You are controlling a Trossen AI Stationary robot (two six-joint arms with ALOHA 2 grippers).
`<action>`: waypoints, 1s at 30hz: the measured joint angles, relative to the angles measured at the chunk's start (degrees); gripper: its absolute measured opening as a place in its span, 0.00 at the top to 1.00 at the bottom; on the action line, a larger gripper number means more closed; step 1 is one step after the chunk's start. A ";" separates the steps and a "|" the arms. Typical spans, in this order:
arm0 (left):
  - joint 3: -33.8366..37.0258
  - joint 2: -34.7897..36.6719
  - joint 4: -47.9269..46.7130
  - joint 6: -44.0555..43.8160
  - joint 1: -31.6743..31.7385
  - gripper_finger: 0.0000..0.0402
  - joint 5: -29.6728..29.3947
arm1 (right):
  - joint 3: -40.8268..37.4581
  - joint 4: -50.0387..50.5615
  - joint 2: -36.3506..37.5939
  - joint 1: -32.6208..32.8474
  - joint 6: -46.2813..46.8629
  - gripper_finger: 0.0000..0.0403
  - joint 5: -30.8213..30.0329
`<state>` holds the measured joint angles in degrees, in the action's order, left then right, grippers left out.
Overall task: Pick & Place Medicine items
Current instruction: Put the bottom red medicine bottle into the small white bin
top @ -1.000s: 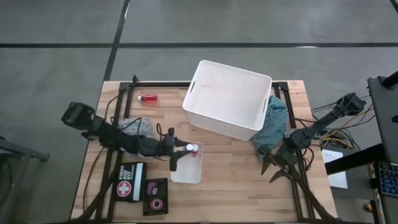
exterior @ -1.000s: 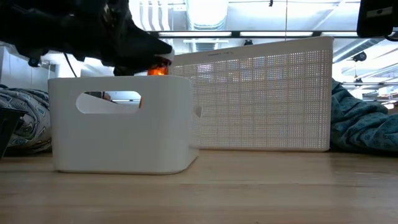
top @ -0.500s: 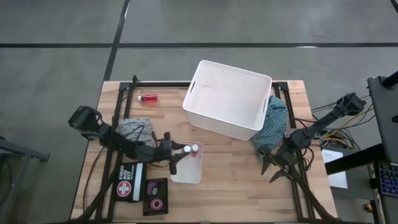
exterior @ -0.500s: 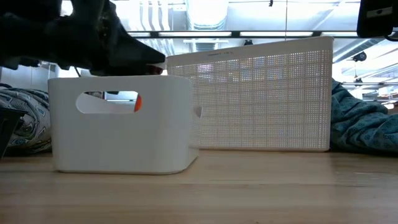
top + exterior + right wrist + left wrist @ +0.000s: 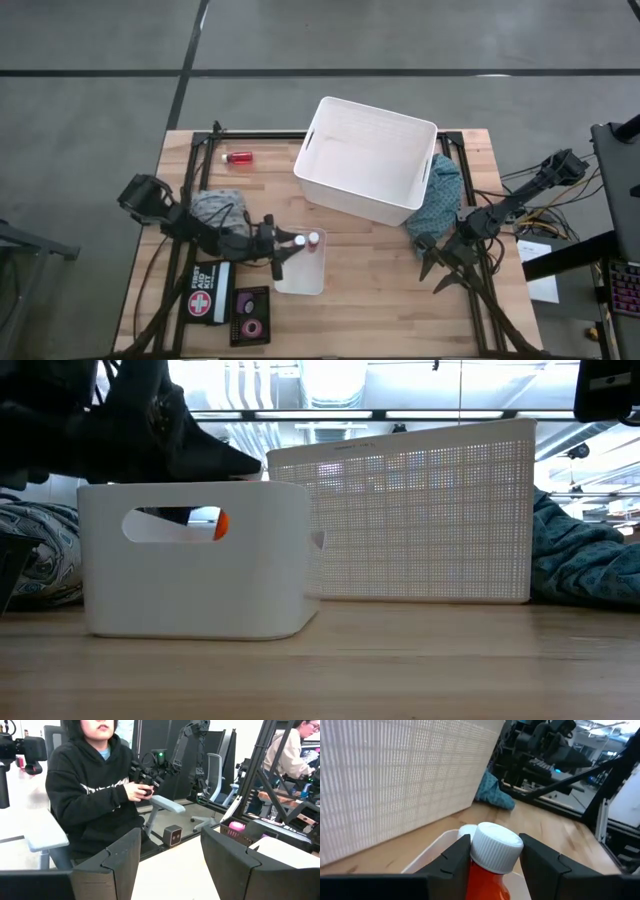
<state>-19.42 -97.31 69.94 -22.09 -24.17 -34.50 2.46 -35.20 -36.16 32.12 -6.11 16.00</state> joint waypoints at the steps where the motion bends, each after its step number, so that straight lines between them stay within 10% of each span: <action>1: -0.02 -0.79 0.67 -0.66 0.10 0.63 -0.01 | 0.00 0.24 0.00 -0.02 0.06 0.49 0.01; 30: -0.07 -4.36 2.68 -3.25 0.27 0.55 -1.05 | 0.00 0.72 -0.02 -0.02 -0.02 0.49 0.01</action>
<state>-19.49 -101.67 72.62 -25.34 -23.90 -35.55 2.46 -34.48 -36.18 32.10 -6.14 16.01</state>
